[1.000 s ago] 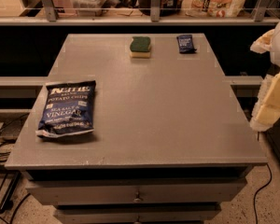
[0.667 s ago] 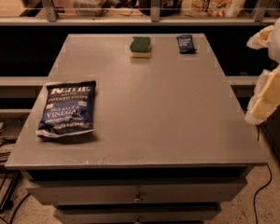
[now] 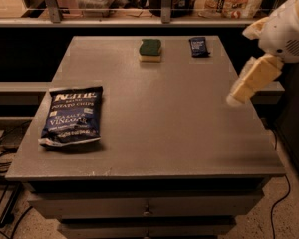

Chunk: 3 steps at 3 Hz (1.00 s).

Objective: Move sponge near blue chip bag

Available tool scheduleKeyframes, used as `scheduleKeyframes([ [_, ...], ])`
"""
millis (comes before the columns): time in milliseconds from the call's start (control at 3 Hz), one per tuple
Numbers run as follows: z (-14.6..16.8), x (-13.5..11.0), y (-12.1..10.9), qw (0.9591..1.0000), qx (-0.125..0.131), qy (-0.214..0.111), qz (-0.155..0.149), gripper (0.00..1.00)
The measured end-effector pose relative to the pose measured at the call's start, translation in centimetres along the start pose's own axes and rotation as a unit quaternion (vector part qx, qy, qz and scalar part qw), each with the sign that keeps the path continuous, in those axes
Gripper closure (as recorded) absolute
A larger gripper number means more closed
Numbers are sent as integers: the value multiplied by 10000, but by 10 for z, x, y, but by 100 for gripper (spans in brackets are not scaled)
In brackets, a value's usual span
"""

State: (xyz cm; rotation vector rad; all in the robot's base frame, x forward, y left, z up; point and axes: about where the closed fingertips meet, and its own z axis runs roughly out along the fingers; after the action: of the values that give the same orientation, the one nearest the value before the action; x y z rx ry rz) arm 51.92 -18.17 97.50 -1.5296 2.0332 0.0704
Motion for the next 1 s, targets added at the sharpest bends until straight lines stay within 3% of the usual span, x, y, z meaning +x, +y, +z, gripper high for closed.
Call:
scheduleKeyframes([
  [333, 33, -16, -39, 9991, 175, -309, 210, 0],
  [667, 37, -18, -41, 9989, 173, -365, 254, 0],
  [1000, 74, -35, -60, 9943, 158, -843, 629, 0],
])
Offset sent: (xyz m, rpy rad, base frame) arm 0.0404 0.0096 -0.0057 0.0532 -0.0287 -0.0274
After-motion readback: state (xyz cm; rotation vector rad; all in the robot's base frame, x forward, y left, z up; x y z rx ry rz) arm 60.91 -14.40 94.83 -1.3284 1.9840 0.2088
